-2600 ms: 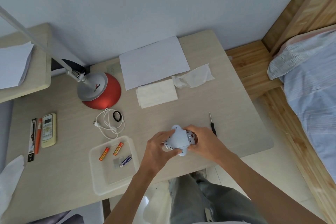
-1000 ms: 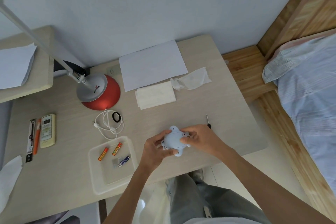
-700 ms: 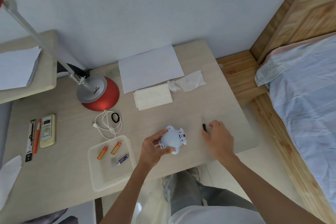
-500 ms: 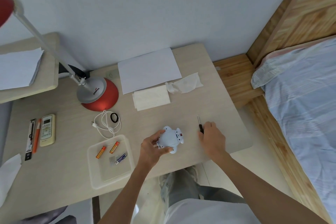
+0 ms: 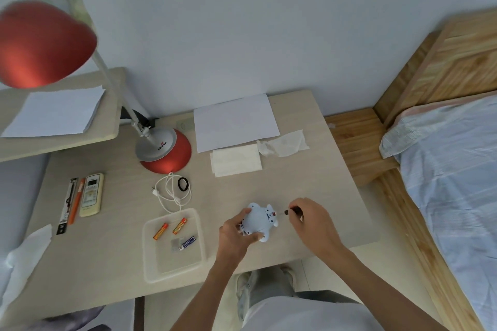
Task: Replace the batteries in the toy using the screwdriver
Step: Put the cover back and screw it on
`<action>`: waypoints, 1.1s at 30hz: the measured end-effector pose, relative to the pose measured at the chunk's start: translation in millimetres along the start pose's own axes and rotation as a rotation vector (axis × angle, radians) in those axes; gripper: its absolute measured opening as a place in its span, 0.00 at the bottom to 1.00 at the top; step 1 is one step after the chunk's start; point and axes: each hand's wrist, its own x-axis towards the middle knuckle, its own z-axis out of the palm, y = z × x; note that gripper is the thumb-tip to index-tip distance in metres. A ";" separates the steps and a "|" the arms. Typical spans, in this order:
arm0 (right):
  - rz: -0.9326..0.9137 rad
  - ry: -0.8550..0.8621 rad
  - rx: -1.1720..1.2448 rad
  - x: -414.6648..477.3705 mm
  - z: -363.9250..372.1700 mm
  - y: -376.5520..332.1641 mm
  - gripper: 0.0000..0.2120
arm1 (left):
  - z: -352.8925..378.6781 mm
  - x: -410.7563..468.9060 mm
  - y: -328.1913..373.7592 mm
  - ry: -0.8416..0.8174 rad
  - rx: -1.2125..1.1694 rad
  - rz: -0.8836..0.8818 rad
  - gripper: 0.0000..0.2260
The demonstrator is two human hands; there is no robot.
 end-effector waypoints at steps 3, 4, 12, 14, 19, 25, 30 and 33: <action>-0.065 -0.038 -0.003 0.9 3.3 -5.4 0.05 | 0.8 -0.9 1.4 0.002 0.003 -0.004 0.36; -0.073 -0.040 -0.001 1.9 4.0 -6.9 0.05 | 1.2 -1.2 1.7 0.004 0.003 -0.006 0.36; -0.124 -0.020 0.002 2.4 1.1 -14.8 0.06 | 4.9 -4.6 4.8 0.008 -0.001 -0.021 0.36; -0.128 -0.017 0.005 2.2 0.4 -15.5 0.06 | 5.5 -4.5 4.5 0.009 0.010 -0.021 0.36; -0.128 -0.025 -0.021 7.6 1.4 -15.2 0.05 | 5.9 -3.7 5.2 0.024 0.026 -0.026 0.36; -0.148 -0.061 -0.097 11.9 1.4 -18.3 0.06 | 6.7 -2.9 6.4 0.009 0.025 -0.015 0.37; -0.081 -0.119 -0.156 17.2 3.0 -20.5 0.05 | 10.3 0.9 5.2 0.012 0.034 -0.013 0.36; -0.046 -0.145 -0.206 23.6 1.2 -19.2 0.10 | 17.0 3.3 5.9 0.009 0.044 -0.008 0.35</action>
